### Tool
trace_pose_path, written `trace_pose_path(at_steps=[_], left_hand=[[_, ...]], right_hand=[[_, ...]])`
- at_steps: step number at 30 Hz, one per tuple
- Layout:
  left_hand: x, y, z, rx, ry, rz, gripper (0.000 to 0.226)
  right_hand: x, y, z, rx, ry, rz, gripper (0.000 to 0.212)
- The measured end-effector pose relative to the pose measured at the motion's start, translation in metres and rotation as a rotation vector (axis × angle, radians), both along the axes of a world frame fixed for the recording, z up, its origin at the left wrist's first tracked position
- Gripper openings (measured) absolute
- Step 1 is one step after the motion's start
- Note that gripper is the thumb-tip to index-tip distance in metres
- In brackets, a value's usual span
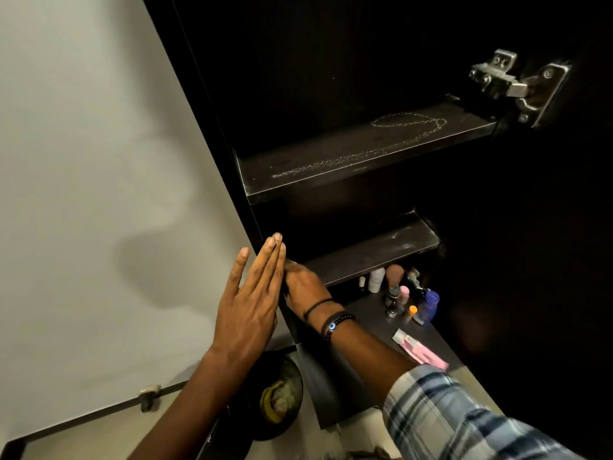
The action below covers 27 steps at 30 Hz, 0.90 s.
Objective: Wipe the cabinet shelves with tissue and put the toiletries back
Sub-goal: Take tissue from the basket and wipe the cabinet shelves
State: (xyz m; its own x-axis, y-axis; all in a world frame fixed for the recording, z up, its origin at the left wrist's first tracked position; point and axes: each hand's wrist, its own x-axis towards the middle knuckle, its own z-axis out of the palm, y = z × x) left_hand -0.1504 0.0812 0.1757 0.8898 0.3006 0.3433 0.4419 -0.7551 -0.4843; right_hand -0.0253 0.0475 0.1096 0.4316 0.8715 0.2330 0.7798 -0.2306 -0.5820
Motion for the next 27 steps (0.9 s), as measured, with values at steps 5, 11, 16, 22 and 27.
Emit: trace_pose_path(at_steps=[5, 11, 16, 22, 27], left_hand=[[-0.002, -0.002, 0.004, -0.021, 0.034, -0.011, 0.073], [0.002, -0.018, 0.031, -0.239, 0.014, -0.073, 0.079], [0.008, -0.025, 0.087, -0.275, -0.198, -0.22, 0.07], [0.013, -0.002, 0.14, -0.159, -0.191, -0.242, 0.079], [0.014, 0.019, 0.148, 0.005, -0.114, -0.292, 0.062]], right_hand=[[0.013, -0.026, -0.014, -0.089, -0.151, 0.057, 0.05], [0.041, -0.071, 0.026, 0.168, 0.128, -0.255, 0.028], [0.088, -0.121, 0.14, 0.77, 0.254, -0.521, 0.029], [0.146, -0.136, 0.209, 0.517, -0.263, -0.632, 0.023], [0.106, -0.103, 0.214, 0.007, -0.341, -0.486, 0.023]])
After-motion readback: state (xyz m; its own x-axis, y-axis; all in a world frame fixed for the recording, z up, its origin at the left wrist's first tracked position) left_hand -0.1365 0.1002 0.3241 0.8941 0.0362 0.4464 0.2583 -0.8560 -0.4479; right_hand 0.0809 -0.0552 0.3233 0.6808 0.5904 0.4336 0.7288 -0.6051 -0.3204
